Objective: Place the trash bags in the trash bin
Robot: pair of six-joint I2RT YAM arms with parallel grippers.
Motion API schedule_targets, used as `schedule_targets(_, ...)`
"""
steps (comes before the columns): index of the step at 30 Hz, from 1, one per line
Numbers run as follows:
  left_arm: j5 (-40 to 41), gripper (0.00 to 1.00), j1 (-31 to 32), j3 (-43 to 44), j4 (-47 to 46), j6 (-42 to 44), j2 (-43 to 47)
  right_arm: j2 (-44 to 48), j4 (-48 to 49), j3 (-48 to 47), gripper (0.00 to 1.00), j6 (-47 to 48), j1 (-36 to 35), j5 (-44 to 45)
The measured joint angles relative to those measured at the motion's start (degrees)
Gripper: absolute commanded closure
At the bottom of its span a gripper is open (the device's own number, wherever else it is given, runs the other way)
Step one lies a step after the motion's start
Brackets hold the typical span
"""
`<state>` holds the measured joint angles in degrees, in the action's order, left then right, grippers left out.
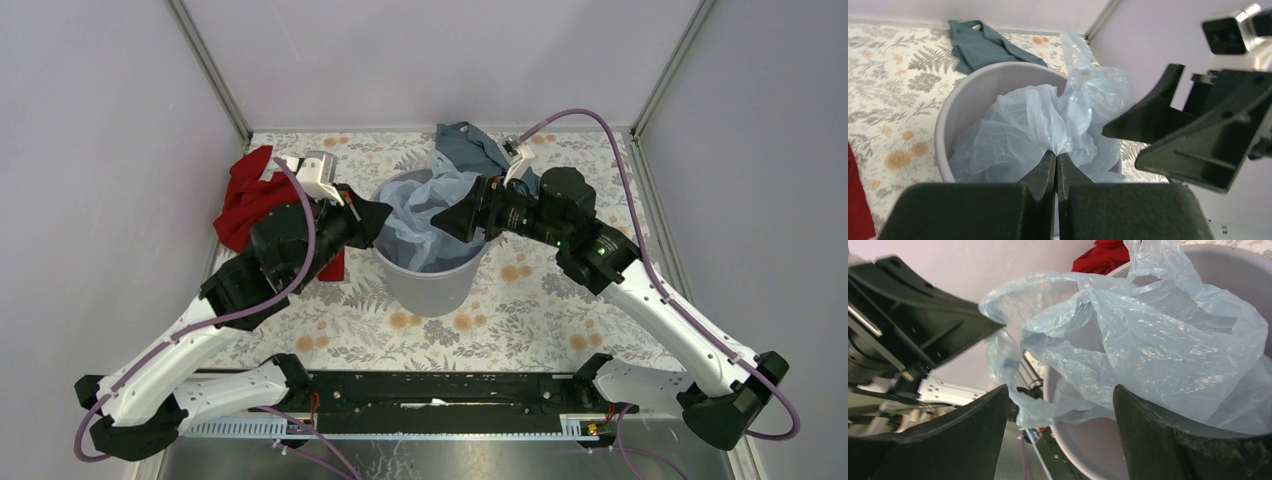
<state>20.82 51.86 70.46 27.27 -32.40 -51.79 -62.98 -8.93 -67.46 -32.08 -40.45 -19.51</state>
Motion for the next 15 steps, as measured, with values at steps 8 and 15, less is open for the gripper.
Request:
schedule_targets(8, -8.5, 1.0, 0.0, -4.2, -6.8, 5.0, 1.8, -1.8, 6.4, 0.4, 0.39, -11.1, -3.8, 3.1)
schedule_targets(15, -11.5, 1.0, 0.0, -4.5, -9.0, 5.3, 0.8, -3.4, 13.5, 2.2, 0.53, -14.5, -8.9, 10.5)
